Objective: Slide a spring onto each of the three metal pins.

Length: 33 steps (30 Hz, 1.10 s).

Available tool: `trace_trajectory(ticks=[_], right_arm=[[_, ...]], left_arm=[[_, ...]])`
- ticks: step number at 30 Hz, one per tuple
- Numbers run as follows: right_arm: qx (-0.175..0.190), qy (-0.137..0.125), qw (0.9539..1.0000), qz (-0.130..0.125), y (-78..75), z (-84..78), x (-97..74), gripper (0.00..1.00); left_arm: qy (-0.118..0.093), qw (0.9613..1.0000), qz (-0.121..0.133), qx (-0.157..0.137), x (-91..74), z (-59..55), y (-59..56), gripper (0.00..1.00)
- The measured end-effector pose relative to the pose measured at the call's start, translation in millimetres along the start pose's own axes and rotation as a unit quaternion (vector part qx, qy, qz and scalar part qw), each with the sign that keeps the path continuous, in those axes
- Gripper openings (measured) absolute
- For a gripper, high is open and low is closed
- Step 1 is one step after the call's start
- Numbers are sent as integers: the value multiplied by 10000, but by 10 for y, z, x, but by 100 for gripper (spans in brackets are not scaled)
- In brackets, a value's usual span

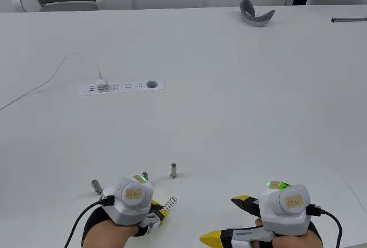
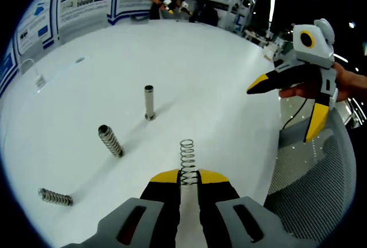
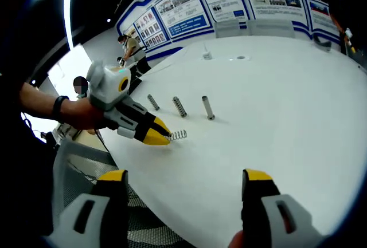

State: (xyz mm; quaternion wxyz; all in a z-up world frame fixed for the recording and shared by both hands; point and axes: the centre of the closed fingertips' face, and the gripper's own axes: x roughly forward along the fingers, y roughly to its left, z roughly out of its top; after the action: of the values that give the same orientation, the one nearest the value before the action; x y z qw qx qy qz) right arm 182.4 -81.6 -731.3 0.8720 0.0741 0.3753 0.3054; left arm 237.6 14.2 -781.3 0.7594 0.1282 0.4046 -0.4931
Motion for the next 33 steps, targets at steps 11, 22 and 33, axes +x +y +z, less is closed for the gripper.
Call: trace_trajectory(ticks=[11, 22, 33], right_arm=[[43, -1, 9998, 178, 88, 17, 51, 81], [6, -78, 9992, 401, 192, 136, 100, 77], [161, -211, 9975, 649, 301, 205, 146, 70]], left_arm=[[-110, 9999, 54, -11, -300, -90, -8, 11], [-307, 9994, 124, -60, -554, -36, 34, 11], [-453, 9989, 102, 77, -766, 38, -26, 11]])
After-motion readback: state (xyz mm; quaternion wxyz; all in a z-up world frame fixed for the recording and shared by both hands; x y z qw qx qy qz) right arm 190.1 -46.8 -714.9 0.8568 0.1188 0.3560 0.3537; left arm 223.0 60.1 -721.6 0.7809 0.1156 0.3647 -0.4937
